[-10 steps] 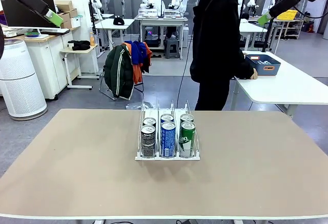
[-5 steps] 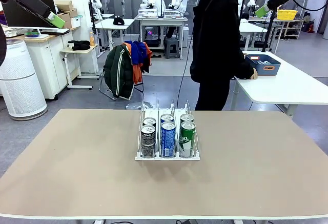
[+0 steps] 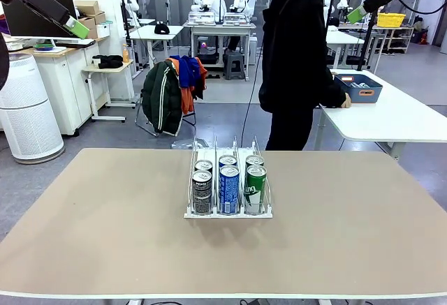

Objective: Fill the beverage cans into the dispenser.
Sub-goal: Pick up the Ionic drink handed by the human.

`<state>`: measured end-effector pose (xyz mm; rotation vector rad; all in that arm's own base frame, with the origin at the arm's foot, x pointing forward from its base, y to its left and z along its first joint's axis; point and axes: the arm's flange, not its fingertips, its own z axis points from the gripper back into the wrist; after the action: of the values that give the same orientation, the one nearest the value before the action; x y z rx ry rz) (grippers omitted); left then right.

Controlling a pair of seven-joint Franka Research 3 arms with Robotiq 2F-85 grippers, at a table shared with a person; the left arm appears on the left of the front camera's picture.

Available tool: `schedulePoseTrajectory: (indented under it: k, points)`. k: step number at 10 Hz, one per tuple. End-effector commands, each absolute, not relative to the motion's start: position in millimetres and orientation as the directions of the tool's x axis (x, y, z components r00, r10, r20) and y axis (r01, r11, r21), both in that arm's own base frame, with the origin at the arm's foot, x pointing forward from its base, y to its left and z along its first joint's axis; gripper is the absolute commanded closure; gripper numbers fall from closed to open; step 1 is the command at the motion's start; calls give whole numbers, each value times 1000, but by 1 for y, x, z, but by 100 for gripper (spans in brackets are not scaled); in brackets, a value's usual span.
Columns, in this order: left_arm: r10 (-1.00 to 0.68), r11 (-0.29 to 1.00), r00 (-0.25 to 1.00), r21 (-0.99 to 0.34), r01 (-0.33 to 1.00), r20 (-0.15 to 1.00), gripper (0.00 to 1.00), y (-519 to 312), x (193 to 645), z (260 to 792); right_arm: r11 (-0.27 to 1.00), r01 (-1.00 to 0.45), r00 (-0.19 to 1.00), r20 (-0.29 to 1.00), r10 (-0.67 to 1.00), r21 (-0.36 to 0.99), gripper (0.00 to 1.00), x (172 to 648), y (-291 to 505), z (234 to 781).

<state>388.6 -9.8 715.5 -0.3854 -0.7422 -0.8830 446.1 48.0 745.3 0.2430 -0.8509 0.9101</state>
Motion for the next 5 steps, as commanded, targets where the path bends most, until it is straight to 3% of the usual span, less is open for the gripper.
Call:
schedulePoseTrajectory:
  k: [1, 5]
  points:
    - [-560, 589, 412, -5, 808, 719, 0, -8, 389, 715, 624, -768, 326, 753, 572, -142, 0, 448, 51, 748]
    - [-560, 589, 412, -5, 808, 719, 0, -8, 389, 715, 506, -860, 302, 741, 600, -59, 0, 431, 53, 764]
